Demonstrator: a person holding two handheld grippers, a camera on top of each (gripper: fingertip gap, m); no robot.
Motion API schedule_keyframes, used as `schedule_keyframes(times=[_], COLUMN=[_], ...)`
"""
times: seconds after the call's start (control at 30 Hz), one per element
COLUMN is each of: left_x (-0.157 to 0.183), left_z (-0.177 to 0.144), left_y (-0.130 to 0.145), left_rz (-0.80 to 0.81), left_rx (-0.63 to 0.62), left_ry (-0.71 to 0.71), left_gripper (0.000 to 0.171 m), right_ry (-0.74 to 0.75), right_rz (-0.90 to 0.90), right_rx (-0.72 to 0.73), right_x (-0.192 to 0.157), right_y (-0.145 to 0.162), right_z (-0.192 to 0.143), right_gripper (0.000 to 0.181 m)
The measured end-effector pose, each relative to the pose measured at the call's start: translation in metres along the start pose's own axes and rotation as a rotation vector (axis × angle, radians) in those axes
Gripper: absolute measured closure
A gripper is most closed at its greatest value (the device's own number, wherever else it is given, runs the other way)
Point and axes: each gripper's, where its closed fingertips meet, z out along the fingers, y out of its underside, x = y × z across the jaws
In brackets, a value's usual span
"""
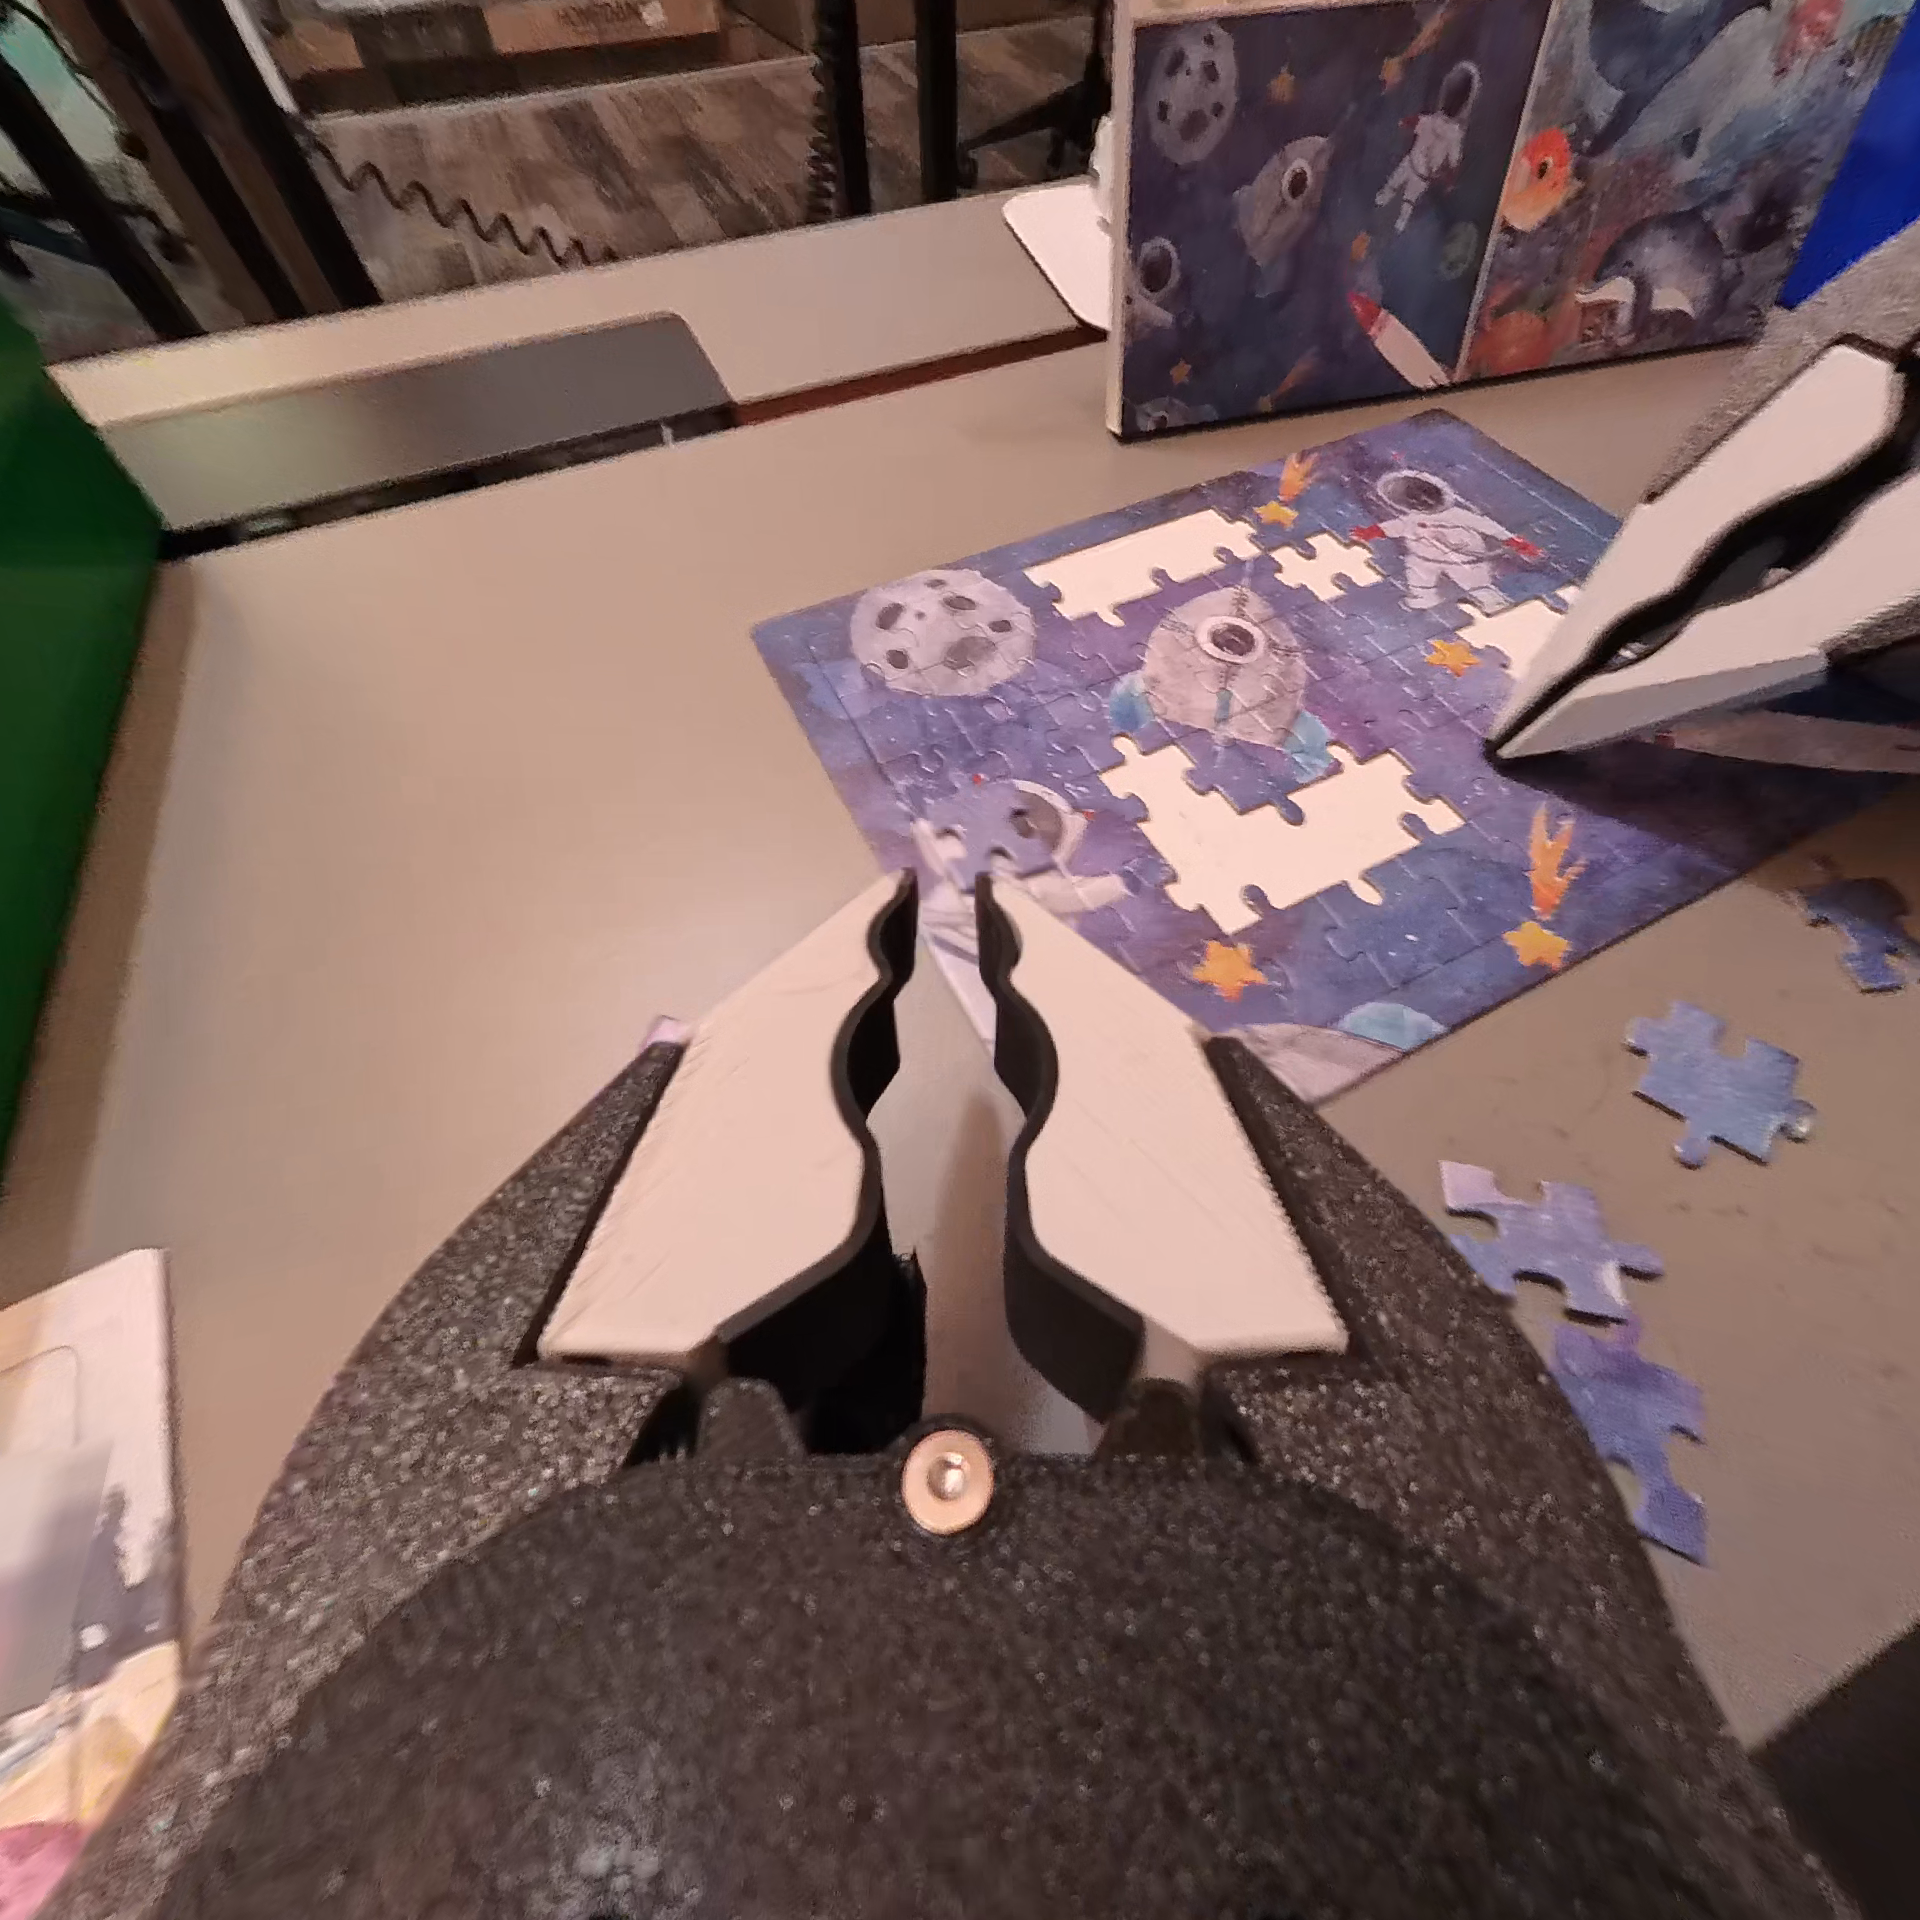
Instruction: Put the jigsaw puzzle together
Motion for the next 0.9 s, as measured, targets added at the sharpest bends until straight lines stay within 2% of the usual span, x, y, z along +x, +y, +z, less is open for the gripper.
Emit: schedule_keyframes(times=[0.27, 0.43, 0.5, 0.6, 0.77, 0.9], left_x=[-0.005, -0.004, -0.006, -0.006, -0.001, -0.002], left_z=[-0.004, -0.003, -0.003, -0.005, -0.009, -0.014], left_y=[-0.006, -0.005, -0.005, -0.006, -0.005, -0.008], left_rz=[0.042, 0.061, 0.051, 0.036, 0.042, 0.039], left_rx=[0.032, 0.023, 0.018, 0.025, 0.027, 0.049], left_ry=[-0.050, -0.060, -0.065, -0.060, -0.048, -0.053], left_gripper=[0.161, 0.161, 0.161, 0.161, 0.162, 0.162], right_ry=[0.114, 0.174, 0.103, 0.070, 0.004, 0.004], right_rz=[-0.039, 0.153, 0.238, 0.255, 0.268, 0.240], right_rx=[0.041, -0.005, -0.046, -0.120, -0.104, -0.114], right_x=[0.003, -0.002, -0.021, -0.049, -0.103, -0.129], right_y=[-0.018, -0.008, 0.001, 0.023, 0.038, 0.048], right_z=[-0.016, -0.038, -0.045, -0.055, -0.055, -0.047], right_gripper=[0.181, 0.178, 0.164, 0.153, 0.151, 0.151])
